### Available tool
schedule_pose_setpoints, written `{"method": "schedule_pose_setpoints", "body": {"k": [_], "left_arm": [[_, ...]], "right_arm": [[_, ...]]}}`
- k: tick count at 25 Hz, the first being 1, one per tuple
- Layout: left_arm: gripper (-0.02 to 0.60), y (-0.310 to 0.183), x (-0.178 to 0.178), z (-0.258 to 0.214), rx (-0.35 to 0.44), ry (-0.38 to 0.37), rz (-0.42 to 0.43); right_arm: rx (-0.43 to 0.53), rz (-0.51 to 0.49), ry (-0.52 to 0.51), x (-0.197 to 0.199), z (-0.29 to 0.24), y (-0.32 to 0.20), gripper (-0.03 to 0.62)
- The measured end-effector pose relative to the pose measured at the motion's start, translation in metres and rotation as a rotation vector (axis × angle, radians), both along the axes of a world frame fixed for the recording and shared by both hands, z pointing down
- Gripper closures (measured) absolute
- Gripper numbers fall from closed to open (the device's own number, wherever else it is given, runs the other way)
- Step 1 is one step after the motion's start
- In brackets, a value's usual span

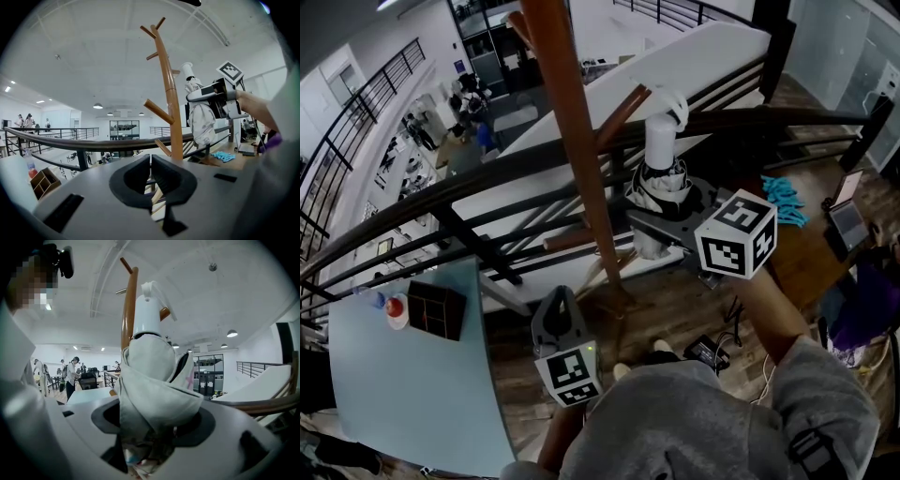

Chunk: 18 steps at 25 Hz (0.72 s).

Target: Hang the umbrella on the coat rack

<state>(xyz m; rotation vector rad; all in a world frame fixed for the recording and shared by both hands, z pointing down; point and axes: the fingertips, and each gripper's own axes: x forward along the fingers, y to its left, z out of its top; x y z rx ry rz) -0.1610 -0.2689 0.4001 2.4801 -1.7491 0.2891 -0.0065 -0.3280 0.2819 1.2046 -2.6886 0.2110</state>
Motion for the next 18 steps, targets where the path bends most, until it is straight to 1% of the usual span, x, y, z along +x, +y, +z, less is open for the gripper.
{"method": "schedule_pose_setpoints", "body": {"k": [8,18], "left_arm": [[0.558,-0.005,0.001,0.002,0.001,0.007,0.005],[0.558,-0.006,0.009,0.001,0.003,0.016,0.016]], "right_arm": [[0.013,-0.044,-0.009,0.005,-0.018,0.008,0.299],[0.001,-0.089,0.03,0.0,-0.02,0.017,0.299]]}}
